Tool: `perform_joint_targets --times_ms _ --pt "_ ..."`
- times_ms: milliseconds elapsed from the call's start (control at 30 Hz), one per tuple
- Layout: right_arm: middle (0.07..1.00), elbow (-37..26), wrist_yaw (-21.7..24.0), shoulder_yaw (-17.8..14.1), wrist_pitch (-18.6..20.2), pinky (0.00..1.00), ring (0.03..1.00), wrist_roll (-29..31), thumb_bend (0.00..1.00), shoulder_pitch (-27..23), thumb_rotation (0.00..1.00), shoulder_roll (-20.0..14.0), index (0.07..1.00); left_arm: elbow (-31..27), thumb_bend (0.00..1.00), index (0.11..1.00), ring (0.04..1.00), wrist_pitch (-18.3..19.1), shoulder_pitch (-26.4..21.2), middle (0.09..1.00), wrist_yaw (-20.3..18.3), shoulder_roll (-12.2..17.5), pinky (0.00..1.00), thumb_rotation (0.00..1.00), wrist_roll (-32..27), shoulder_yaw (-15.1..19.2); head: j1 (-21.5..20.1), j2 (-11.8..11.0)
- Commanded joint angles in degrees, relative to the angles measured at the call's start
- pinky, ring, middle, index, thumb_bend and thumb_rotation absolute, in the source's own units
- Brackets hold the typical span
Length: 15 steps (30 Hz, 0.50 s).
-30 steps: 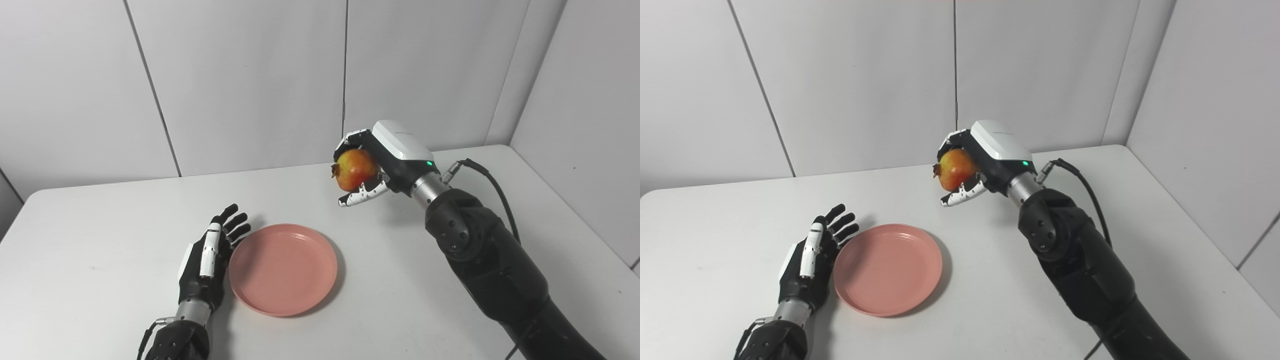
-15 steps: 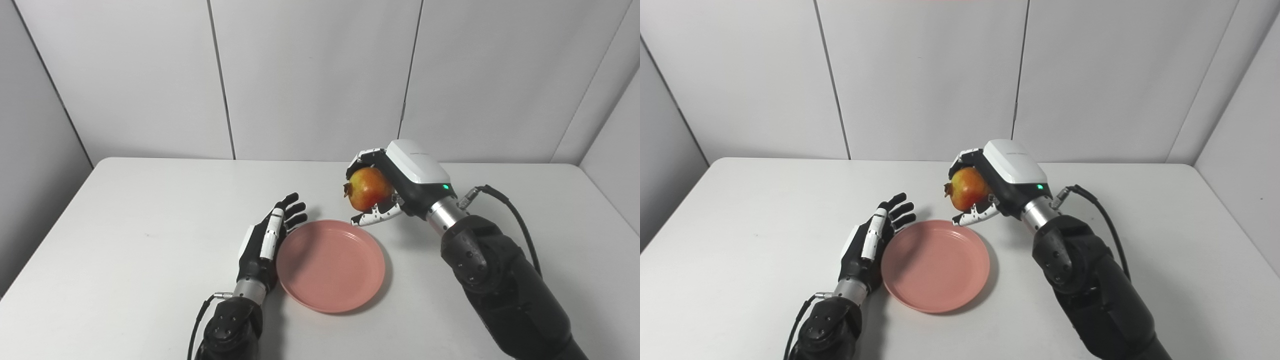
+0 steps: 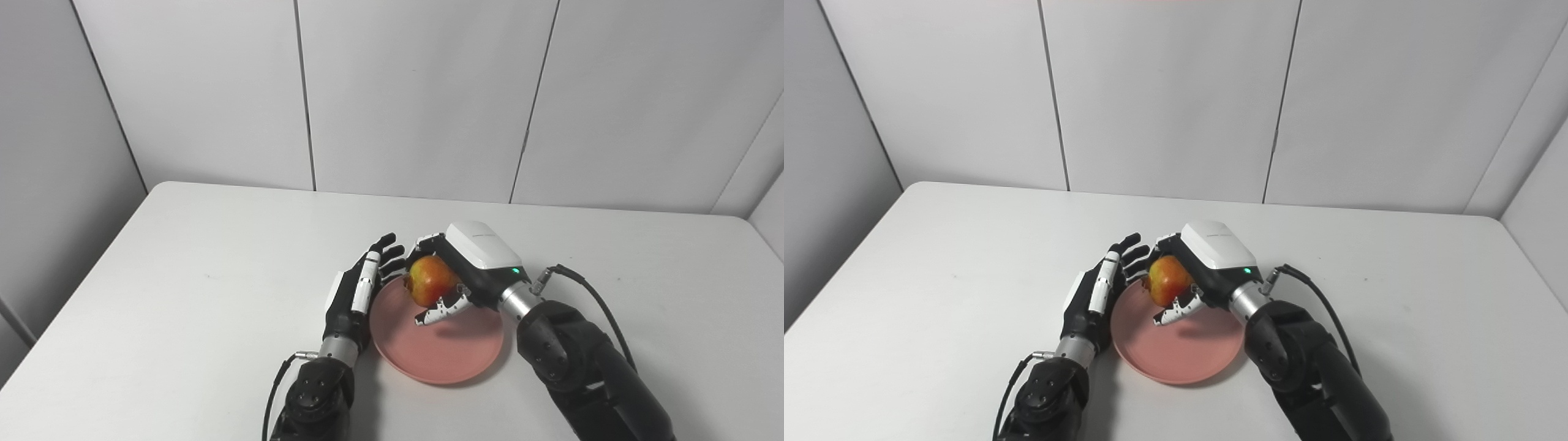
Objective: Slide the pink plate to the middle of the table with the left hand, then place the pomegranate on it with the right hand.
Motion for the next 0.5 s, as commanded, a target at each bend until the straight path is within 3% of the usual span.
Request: perform_joint_targets --times_ms 0,300,467 --pt "0.477 0.4 -0.7 -0.2 -1.6 0.29 0.374 -0.2 0.50 -2.8 0.13 1.0 0.494 0.5 0.35 0.815 0.827 -0.2 -0.6 0.836 1.0 -1.0 0.79 1.00 0.7 0.0 0.0 0.0" --pt "0.440 6.6 -2.8 1.1 -3.9 0.25 0.335 -1.5 0.50 -3.2 0.13 2.3 0.493 0.9 0.34 0.830 0.844 -0.9 -0.9 0.850 2.7 -1.6 0.80 1.00 2.0 0.1 0.6 0.5" --pt "0.366 8.5 -3.7 1.4 -4.8 0.20 0.268 -1.7 0.50 -2.9 0.13 2.5 0.493 1.0 0.35 0.836 0.861 -1.9 -0.9 0.860 3.3 -1.6 0.82 1.00 2.9 -0.2 0.6 0.7"
